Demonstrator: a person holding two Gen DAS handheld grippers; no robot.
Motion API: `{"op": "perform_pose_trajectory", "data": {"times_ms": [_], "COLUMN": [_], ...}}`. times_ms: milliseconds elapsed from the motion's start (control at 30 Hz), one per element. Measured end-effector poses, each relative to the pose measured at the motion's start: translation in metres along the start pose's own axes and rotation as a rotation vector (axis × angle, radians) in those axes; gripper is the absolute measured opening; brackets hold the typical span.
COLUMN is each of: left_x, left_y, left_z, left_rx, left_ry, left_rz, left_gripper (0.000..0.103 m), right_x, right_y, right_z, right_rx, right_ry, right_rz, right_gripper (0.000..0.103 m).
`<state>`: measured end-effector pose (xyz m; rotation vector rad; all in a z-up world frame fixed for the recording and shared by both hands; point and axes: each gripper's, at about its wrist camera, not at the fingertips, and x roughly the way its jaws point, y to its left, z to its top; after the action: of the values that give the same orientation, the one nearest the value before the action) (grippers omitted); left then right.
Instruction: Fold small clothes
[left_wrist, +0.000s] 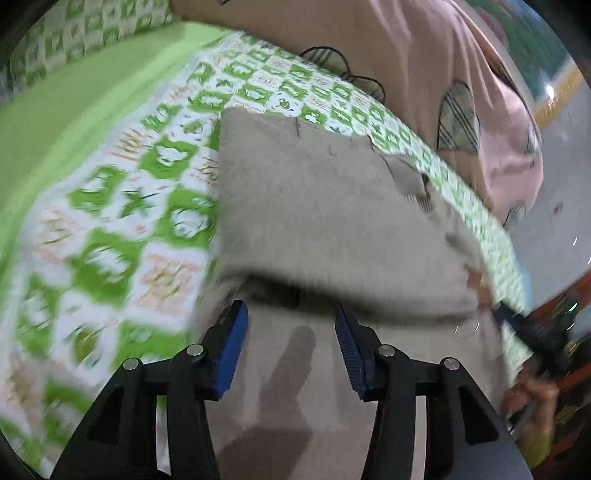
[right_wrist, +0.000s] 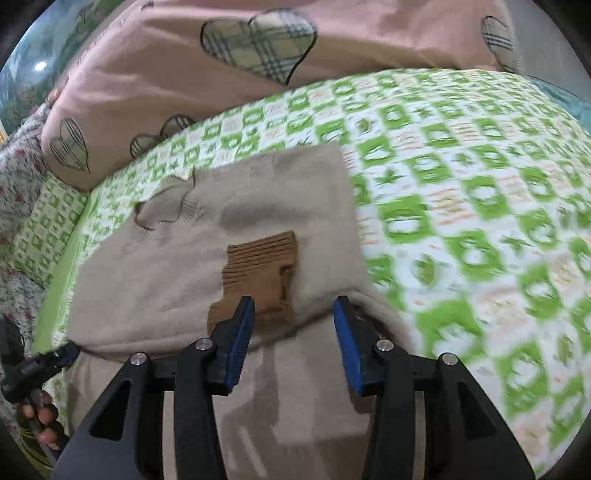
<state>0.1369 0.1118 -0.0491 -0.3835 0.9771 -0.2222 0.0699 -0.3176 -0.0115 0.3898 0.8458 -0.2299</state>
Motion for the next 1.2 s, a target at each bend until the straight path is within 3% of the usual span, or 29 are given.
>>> {"op": "perform_pose_trajectory", "data": {"times_ms": [33, 133, 333, 467, 733, 900, 933, 1000, 1033, 1067, 1100, 1133, 1167, 1200], "left_x": [-0.009, -0.042, -0.098, -0.121, -0.106, -0.095, -0.097, -0.097, -0.098, -0.098, -0.099, -0.102, -0.105, -0.112], "left_y": [0.0, 0.003, 0.009, 0.012, 0.011, 0.008, 0.005, -0.003, -0.006, -0.009, -0.01, -0.011, -0.011, -0.01], "left_z": [-0.007, -0.037, -0.103, -0.147, -0.221, -0.211, -0.208, -0.202, -0.202, -0.202, -0.201, -0.202, -0.201, -0.198], "left_rx": [0.016, 0.021, -0.001, -0.003, 0.003, -0.039, -0.026, 0.0, 0.017, 0.036, 0.049, 0.061, 0.068, 0.072], "left_ry": [-0.004, -0.024, -0.024, 0.023, 0.164, 0.14, 0.132, 0.112, 0.111, 0.111, 0.104, 0.094, 0.087, 0.073], "left_rz": [0.006, -0.017, -0.054, -0.07, -0.103, -0.158, -0.168, -0.184, -0.193, -0.187, -0.178, -0.178, -0.18, -0.186], "left_gripper": [0.055, 0.063, 0.066, 0.069, 0.069, 0.067, 0.066, 0.043, 0.024, 0.02, 0.018, 0.016, 0.015, 0.015], "right_x": [-0.013, -0.044, -0.091, -0.118, -0.157, -0.156, -0.155, -0.149, -0.144, -0.139, -0.135, -0.132, -0.13, -0.129], "right_y": [-0.006, -0.014, -0.03, -0.045, -0.075, -0.087, -0.086, -0.081, -0.078, -0.074, -0.067, -0.061, -0.057, -0.054], "right_z": [-0.004, -0.017, -0.06, -0.094, -0.155, -0.184, -0.187, -0.192, -0.194, -0.197, -0.2, -0.203, -0.205, -0.206], "right_rx": [0.012, -0.012, -0.062, -0.087, -0.129, -0.122, -0.122, -0.125, -0.13, -0.14, -0.158, -0.183, -0.199, -0.214], "right_ry": [-0.004, -0.021, -0.006, 0.048, 0.173, 0.252, 0.256, 0.265, 0.27, 0.281, 0.294, 0.305, 0.315, 0.321], "right_rz": [0.056, 0.088, 0.181, 0.244, 0.281, 0.266, 0.272, 0.29, 0.297, 0.308, 0.321, 0.327, 0.322, 0.317], "right_gripper": [0.046, 0.049, 0.053, 0.054, 0.055, 0.055, 0.055, 0.055, 0.055, 0.055, 0.049, 0.032, 0.024, 0.01]}}
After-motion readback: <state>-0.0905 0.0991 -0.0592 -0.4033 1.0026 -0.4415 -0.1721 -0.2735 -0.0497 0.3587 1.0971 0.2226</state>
